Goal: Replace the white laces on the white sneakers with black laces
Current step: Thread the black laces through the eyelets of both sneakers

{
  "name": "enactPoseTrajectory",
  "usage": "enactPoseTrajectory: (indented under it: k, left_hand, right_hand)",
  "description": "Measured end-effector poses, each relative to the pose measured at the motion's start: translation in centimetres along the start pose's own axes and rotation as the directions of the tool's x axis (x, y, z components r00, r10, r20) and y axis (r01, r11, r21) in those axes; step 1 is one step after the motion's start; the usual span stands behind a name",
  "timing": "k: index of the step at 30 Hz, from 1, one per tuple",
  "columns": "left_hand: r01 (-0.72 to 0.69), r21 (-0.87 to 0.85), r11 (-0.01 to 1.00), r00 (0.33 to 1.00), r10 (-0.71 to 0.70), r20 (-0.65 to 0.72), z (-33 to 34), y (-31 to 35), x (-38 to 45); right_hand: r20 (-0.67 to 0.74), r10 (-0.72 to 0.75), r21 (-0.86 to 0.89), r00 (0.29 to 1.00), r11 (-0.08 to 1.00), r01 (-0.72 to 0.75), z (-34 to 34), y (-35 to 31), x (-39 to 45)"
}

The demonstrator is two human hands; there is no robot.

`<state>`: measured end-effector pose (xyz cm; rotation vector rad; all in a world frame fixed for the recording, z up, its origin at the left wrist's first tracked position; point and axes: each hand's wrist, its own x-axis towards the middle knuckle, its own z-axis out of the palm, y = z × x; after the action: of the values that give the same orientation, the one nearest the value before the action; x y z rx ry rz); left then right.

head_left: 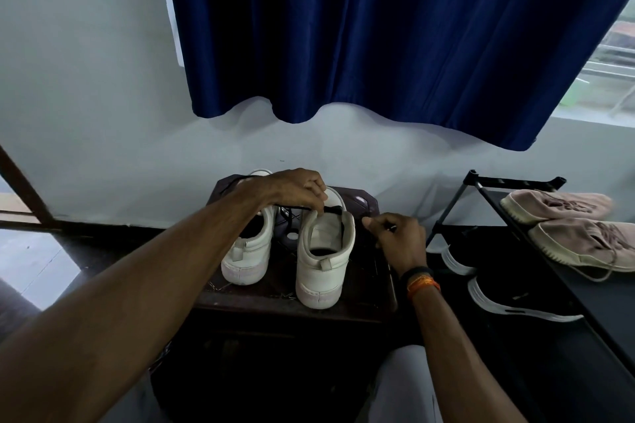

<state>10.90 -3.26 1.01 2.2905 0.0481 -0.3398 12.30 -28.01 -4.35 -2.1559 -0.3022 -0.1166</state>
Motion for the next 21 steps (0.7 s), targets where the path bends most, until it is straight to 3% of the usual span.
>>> enactPoseTrajectory:
  k: [3, 7, 10, 13, 17, 21]
  left_hand:
    - [-0.003, -0.009, 1.000, 1.000, 0.003, -0.009, 0.0, -0.1, 0.0]
    - [-0.008, -0.061, 0.998, 1.000, 0.007, -0.006, -0.2, -0.3, -0.2]
    - [-0.037, -0.071, 0.997, 0.999, 0.035, -0.026, -0.5, -0.1, -0.6]
    - [-0.061, 0.019, 0.998, 0.989, 0.063, -0.137, -0.4, 0.5, -1.3]
    - [-0.015, 0.160, 0.987, 0.952, 0.063, -0.300, -0.6, 2.0, -3.1]
    - [0.119, 0.121, 0.985, 0.979, -0.096, -0.181, 0.1, 3.5, -4.9]
  right_hand:
    - [-0.015, 0.064, -0.013, 0.998, 0.998, -0.064, -0.1, 0.3, 0.2]
    - [-0.019, -0.001, -0.048, 1.000, 0.999, 0.000, -0.5, -1.6, 0.5]
    - [0.091, -0.008, -0.009, 0.996, 1.000, 0.009, -1.7, -3.8, 1.4]
    - [0.167, -0.081, -0.032, 0.983, 0.996, 0.087, -2.5, -5.5, 2.2]
    - [0.191, -0.045, 0.201, 0.981, 0.980, 0.006, -2.5, -7.5, 2.6]
    - [0.326, -0.127, 0.214, 0.937, 0.975, 0.058, -1.6, -8.2, 3.1]
